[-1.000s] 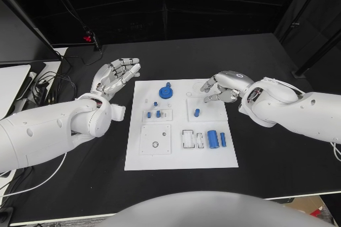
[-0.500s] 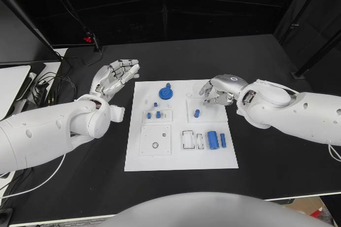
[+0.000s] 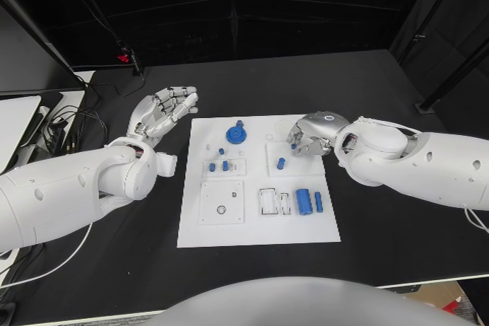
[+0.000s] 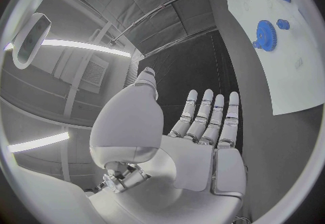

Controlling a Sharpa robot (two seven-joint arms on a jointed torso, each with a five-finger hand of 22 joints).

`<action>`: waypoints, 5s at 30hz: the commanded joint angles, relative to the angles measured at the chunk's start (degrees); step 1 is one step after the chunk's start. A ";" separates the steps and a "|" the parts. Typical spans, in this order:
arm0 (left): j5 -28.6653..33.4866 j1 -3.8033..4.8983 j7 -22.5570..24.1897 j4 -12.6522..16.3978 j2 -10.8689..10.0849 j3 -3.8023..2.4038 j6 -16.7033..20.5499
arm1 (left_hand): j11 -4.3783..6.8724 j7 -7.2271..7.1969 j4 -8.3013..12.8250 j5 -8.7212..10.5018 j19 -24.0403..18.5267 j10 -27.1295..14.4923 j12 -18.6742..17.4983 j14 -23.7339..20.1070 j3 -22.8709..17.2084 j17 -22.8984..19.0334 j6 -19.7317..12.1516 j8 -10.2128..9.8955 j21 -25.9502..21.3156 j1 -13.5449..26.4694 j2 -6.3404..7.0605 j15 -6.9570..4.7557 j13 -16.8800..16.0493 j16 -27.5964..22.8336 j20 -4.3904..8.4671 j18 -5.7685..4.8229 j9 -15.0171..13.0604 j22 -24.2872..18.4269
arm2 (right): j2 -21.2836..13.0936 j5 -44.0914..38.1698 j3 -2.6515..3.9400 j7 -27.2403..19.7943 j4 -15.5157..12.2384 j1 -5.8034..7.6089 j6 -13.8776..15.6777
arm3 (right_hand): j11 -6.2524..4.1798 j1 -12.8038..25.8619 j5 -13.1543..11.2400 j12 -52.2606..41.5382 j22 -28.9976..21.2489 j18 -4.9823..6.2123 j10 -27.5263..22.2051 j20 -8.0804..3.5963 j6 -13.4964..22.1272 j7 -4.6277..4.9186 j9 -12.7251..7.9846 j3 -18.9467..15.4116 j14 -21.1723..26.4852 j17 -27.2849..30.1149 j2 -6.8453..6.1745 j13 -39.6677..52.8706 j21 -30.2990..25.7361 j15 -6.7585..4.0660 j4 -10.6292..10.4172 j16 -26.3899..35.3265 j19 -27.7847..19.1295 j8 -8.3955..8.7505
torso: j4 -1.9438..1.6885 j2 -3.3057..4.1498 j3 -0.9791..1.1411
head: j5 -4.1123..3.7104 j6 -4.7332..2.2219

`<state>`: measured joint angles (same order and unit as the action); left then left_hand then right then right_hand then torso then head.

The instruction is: Assemble the parts on the task board

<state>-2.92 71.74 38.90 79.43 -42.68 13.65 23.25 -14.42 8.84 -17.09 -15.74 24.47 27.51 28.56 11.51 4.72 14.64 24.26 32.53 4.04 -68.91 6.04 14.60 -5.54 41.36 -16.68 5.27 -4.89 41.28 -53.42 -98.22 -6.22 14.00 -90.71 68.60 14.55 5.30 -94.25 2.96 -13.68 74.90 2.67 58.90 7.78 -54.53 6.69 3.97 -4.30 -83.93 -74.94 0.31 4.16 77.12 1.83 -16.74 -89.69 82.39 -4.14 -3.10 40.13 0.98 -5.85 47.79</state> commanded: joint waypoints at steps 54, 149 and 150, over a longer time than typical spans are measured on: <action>0.13 0.08 8.48 -0.33 -0.10 -0.05 -0.67 | -0.16 7.85 0.16 -0.13 0.63 -1.20 2.20 -0.81 -1.21 -1.46 -1.26 1.40 -0.05 -0.35 -2.79 0.07 0.37 1.59 0.04 -0.02 0.35 -0.44 | 2.68 -2.49 0.03 3.00 1.81 0.05 -1.82 | -2.06 -3.77 -0.27 5.33 8.53 0.93 10.92 -2.45 -10.06 -0.09 0.81 3.82 -6.07 -15.06 1.75 -0.70 -1.95 -2.46 0.22 -0.31 -0.28 -3.07 | 0.04 -0.06 -0.01 | 0.42 -0.25; 0.13 -0.03 8.33 -1.42 0.79 -0.05 -0.74 | -0.16 7.86 0.19 -0.54 0.89 -1.40 2.69 -0.90 -1.29 -1.84 -1.42 1.69 0.02 -0.51 -3.14 0.06 0.49 2.00 0.05 -0.01 0.43 -0.29 | 9.85 2.15 0.05 -10.97 -6.14 -3.44 8.93 | -0.96 -5.82 -0.03 9.53 8.38 1.02 12.01 -1.54 -10.26 1.24 0.21 7.12 -6.07 -15.06 0.97 -0.72 -2.47 -1.61 0.44 -0.31 -0.19 -1.64 | 0.03 -0.06 -0.05 | 7.59 2.21; 0.13 -0.03 8.33 -1.44 0.81 -0.05 -0.74 | -0.16 7.86 0.19 -0.54 0.89 -1.40 2.69 -0.90 -1.29 -1.84 -1.42 1.69 0.02 -0.51 -3.14 0.06 0.49 2.00 0.05 -0.01 0.43 -0.29 | 10.05 1.87 0.05 -10.95 -6.03 -3.60 8.70 | -0.96 -5.82 -0.03 9.54 8.37 1.03 12.01 -1.53 -10.26 1.24 0.21 7.13 -6.07 -15.06 0.97 -0.72 -2.49 -1.61 0.44 -0.31 -0.20 -1.63 | 0.01 -0.07 -0.06 | 7.59 2.21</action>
<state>-2.86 71.63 38.91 77.99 -41.96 13.66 22.99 -14.61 8.63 -16.95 -15.96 24.87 26.50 31.05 11.10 3.80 12.86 23.25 34.07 4.05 -69.26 3.52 14.60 -5.14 43.14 -16.68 5.27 -4.54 40.95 -43.53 -95.21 -6.19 3.37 -96.79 65.04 24.78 4.20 -99.55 2.93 -4.43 74.95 2.65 70.85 5.86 -64.92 7.50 4.18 2.57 -83.93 -74.91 1.20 3.44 74.97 -0.20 -16.34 -89.69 82.09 -6.08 -3.08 40.13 0.95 1.76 49.90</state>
